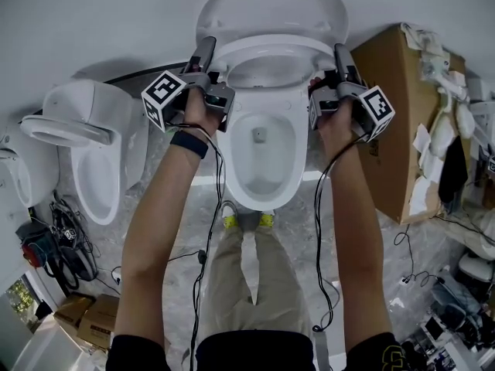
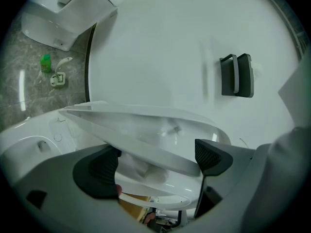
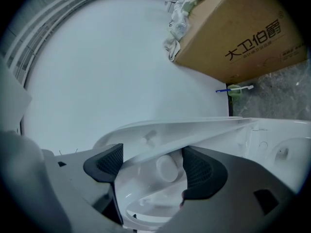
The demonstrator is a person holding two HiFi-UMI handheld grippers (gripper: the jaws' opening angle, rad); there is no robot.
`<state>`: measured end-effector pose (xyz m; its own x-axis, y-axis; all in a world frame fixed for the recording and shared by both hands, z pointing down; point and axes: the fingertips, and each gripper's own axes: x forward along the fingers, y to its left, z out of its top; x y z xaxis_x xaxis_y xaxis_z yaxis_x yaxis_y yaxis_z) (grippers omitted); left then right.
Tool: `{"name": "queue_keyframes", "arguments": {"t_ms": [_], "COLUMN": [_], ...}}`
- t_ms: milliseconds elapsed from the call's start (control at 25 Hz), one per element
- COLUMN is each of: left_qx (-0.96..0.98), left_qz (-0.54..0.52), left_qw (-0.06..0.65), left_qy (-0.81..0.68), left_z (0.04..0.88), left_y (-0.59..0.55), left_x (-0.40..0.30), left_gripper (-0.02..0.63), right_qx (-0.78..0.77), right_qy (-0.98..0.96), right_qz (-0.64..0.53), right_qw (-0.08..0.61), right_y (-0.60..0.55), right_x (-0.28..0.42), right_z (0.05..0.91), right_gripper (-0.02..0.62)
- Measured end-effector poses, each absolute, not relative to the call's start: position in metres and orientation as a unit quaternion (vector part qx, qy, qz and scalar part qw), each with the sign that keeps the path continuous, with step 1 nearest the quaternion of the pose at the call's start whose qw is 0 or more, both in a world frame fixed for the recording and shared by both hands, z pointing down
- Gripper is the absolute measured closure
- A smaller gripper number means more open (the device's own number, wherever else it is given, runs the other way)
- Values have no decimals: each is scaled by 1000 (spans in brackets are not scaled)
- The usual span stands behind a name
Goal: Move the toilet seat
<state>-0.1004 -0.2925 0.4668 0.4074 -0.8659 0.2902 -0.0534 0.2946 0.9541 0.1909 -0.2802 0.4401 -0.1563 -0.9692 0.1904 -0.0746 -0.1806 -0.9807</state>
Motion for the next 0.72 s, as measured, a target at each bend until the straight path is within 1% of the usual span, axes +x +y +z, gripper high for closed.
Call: {"name": "queue_keyframes", "arguments": {"t_ms": [120, 320, 720], "left_qx": [515, 518, 528], "left_qz": [-302, -323, -350], "left_qw": [669, 657, 637], "left_qy": [-442, -444, -439], "left_z": [468, 466, 466], "left_y": [-295, -299, -309], "left_x": [-100, -102, -104], "left_gripper": [119, 120, 120], "right_qx": [-511, -494, -472], "right_qy": [513, 528, 557], "right_qz": [-568, -555, -532], "right_qw": [391, 411, 429], "right_y": [-284, -286, -293], "right_x": [192, 190, 192], "right_z": [441, 438, 437], "right_gripper": [192, 192, 216]}}
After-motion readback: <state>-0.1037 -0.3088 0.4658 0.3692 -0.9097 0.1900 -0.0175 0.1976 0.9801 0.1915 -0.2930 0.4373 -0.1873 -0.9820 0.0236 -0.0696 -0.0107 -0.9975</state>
